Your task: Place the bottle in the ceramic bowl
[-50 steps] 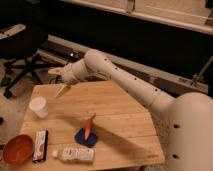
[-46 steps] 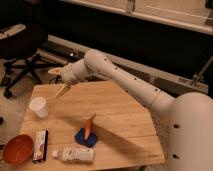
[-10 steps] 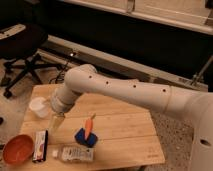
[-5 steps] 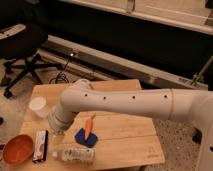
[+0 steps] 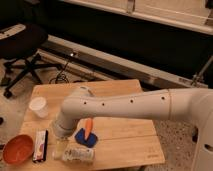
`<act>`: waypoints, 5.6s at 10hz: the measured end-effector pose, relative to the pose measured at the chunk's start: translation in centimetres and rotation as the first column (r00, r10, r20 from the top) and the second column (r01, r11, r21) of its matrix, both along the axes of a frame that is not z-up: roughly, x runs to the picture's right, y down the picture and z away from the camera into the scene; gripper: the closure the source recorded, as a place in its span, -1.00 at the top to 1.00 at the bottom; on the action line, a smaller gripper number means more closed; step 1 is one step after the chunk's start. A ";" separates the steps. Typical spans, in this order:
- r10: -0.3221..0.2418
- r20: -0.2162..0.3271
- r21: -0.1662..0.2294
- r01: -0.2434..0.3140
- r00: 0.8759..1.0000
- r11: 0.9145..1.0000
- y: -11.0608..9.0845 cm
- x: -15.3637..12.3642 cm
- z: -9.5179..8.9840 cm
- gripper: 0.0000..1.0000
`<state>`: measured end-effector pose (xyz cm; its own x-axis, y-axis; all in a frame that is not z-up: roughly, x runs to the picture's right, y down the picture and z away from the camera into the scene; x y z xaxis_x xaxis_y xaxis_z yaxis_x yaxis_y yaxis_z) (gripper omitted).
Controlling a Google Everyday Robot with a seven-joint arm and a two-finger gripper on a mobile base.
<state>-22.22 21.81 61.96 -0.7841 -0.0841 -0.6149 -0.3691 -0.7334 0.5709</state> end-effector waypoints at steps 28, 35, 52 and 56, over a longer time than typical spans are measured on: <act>-0.144 -0.052 -0.086 0.140 0.988 0.986 9.2 2.5 8.2 0.60; -0.137 -0.060 -0.082 0.132 0.989 0.988 10.2 3.1 8.7 0.38; -0.098 0.058 -0.068 0.102 0.994 0.992 6.8 -0.5 8.0 -0.79; 0.013 0.168 0.001 -0.013 0.986 1.000 -1.8 -5.5 7.3 -0.79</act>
